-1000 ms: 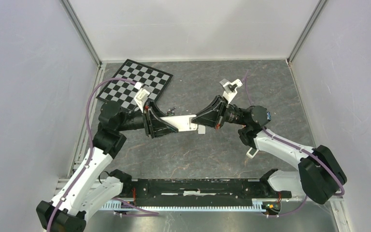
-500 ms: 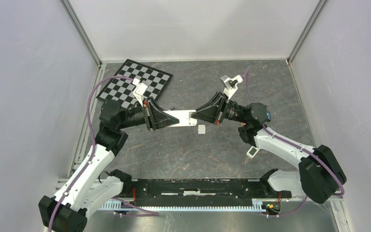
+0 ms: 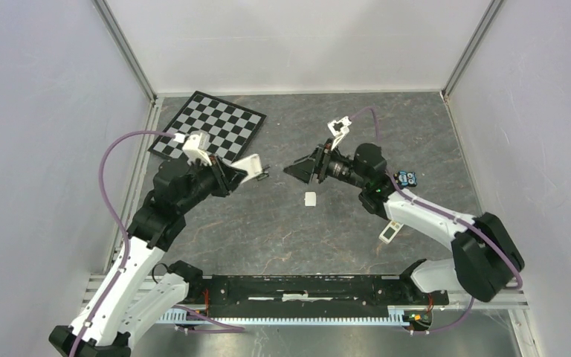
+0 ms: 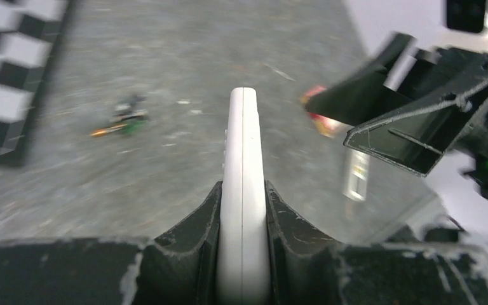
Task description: Load the batteries into the remote control
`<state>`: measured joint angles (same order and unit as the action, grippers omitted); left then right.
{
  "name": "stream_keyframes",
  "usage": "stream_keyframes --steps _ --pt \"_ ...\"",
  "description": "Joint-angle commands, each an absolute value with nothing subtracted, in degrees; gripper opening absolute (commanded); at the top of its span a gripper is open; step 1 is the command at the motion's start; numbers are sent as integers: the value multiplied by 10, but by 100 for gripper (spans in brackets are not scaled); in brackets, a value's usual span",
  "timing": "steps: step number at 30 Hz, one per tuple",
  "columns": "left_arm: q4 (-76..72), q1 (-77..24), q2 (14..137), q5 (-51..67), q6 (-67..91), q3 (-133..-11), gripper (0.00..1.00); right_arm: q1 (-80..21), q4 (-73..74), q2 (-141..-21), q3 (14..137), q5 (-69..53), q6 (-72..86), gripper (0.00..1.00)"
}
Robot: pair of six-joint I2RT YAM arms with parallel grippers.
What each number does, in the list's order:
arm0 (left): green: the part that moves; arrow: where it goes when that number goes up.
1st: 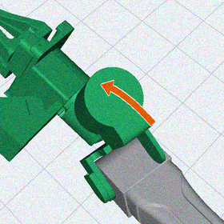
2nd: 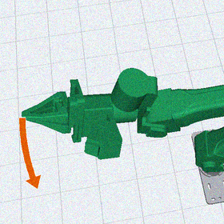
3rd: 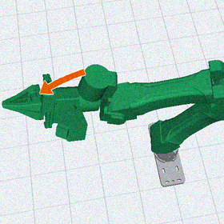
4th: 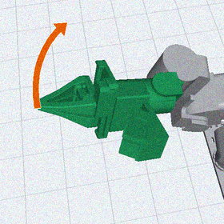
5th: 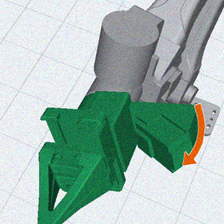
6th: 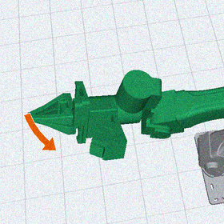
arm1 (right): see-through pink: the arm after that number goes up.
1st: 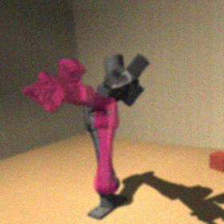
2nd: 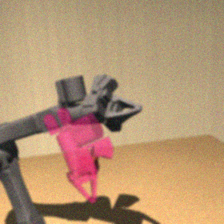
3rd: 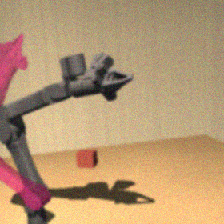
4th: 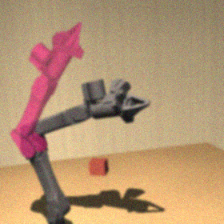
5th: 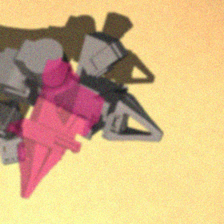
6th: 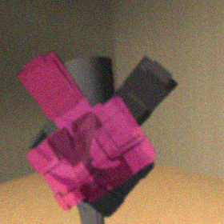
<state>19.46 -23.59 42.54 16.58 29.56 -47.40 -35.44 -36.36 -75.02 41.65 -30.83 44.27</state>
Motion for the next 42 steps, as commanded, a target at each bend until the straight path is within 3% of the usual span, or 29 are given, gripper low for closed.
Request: stream_keyframes --steps 1,7,14,27,42 --pt "288 -236 391 -107 252 -489 2 -376 -261 -815 471 -164 342 70" --pt "291 -236 341 -195 248 -461 2 -454 -86 -948 612 90 359 62" --pt "303 -236 318 -261 247 -456 2 -523 105 -1115 808 303 443 65" --pt "293 -236 320 -250 244 -443 2 -535 138 -1253 926 315 465 59" --pt "292 -235 318 -251 238 -441 2 -535 127 -1277 930 309 476 57"
